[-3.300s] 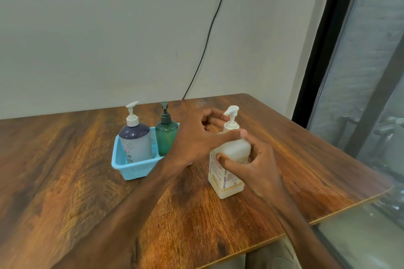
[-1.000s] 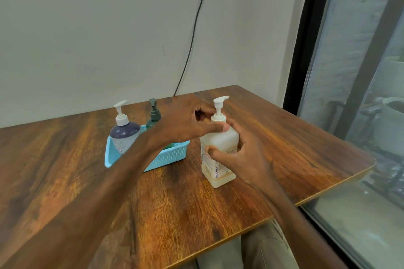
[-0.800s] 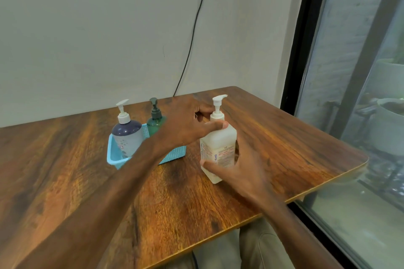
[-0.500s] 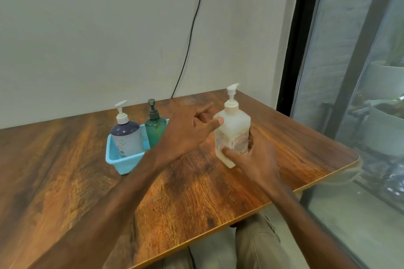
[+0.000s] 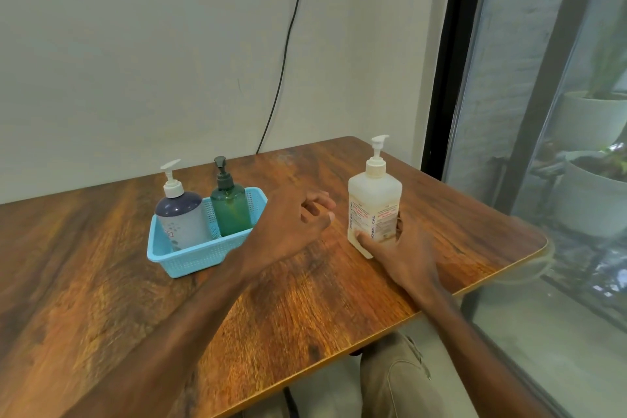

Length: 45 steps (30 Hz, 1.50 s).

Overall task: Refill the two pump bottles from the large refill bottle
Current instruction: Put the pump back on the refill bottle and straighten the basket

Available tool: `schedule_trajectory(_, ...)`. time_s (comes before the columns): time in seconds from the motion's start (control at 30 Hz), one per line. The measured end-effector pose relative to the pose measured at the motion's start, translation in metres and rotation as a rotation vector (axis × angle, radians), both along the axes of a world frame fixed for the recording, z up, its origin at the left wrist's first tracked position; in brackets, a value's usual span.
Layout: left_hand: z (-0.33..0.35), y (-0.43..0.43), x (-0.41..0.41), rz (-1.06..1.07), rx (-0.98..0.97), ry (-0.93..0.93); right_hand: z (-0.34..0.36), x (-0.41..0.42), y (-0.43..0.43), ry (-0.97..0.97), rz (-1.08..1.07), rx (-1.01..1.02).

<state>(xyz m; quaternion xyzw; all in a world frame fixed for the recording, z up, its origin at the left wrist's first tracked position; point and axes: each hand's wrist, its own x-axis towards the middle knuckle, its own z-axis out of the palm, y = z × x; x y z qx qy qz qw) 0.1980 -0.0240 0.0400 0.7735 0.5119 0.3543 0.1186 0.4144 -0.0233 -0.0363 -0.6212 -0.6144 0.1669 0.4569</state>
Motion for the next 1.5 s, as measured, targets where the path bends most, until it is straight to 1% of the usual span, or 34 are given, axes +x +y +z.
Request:
schedule_trajectory(0.1,-0.006,0.0,-0.003,0.016,-0.016,-0.01,0.001,-0.001,-0.005,0.034,0.005,-0.02)
schedule_trajectory(0.17,-0.009,-0.002,-0.006,0.04,-0.02,-0.024,0.006,-0.004,-0.013,0.095,-0.017,0.008)
schedule_trajectory(0.3,-0.014,-0.017,-0.018,0.093,0.037,-0.039,0.022,-0.017,-0.043,0.148,-0.076,0.209)
schedule_trajectory(0.4,-0.021,-0.032,-0.036,0.148,0.094,-0.04,0.037,-0.041,-0.071,0.151,-0.002,0.343)
schedule_trajectory(0.5,-0.031,-0.048,-0.062,0.238,0.197,-0.066,0.044,-0.071,-0.081,0.105,0.15,0.38)
schedule_trajectory(0.53,-0.034,-0.053,-0.07,0.275,0.237,-0.073,0.044,-0.08,-0.078,0.073,0.199,0.369)
schedule_trajectory(0.6,-0.041,-0.064,-0.089,0.352,0.23,-0.097,0.043,-0.096,-0.065,0.012,0.292,0.295)
schedule_trajectory(0.73,-0.044,-0.075,-0.129,0.45,0.055,-0.246,0.04,-0.12,-0.024,-0.123,0.407,0.071)
schedule_trajectory(0.8,-0.044,-0.075,-0.148,0.481,-0.011,-0.215,0.044,-0.13,-0.008,-0.159,0.457,-0.018)
schedule_trajectory(0.87,-0.043,-0.074,-0.164,0.488,-0.157,-0.234,0.047,-0.139,0.004,-0.159,0.522,-0.118)
schedule_trajectory(0.9,-0.044,-0.072,-0.171,0.491,-0.191,-0.209,0.046,-0.142,0.011,-0.164,0.549,-0.149)
schedule_trajectory(0.93,-0.044,-0.07,-0.177,0.509,-0.214,-0.141,0.042,-0.145,0.018,-0.176,0.568,-0.165)
schedule_trajectory(1.0,-0.045,-0.065,-0.186,0.544,-0.248,0.024,0.033,-0.15,0.032,-0.198,0.576,-0.163)
schedule_trajectory(1.03,-0.044,-0.062,-0.189,0.547,-0.272,0.037,0.028,-0.152,0.038,-0.206,0.574,-0.16)
schedule_trajectory(1.07,-0.045,-0.059,-0.192,0.538,-0.29,0.041,0.023,-0.153,0.044,-0.206,0.568,-0.165)
schedule_trajectory(1.2,-0.056,-0.051,-0.203,0.48,-0.257,-0.034,0.015,-0.156,0.053,-0.177,0.559,-0.141)
schedule_trajectory(1.33,-0.066,-0.039,-0.218,0.465,-0.243,-0.077,0.007,-0.164,0.063,-0.151,0.568,-0.105)
schedule_trajectory(1.5,-0.069,-0.017,-0.223,0.46,-0.219,-0.071,0.002,-0.169,0.082,-0.122,0.565,-0.103)
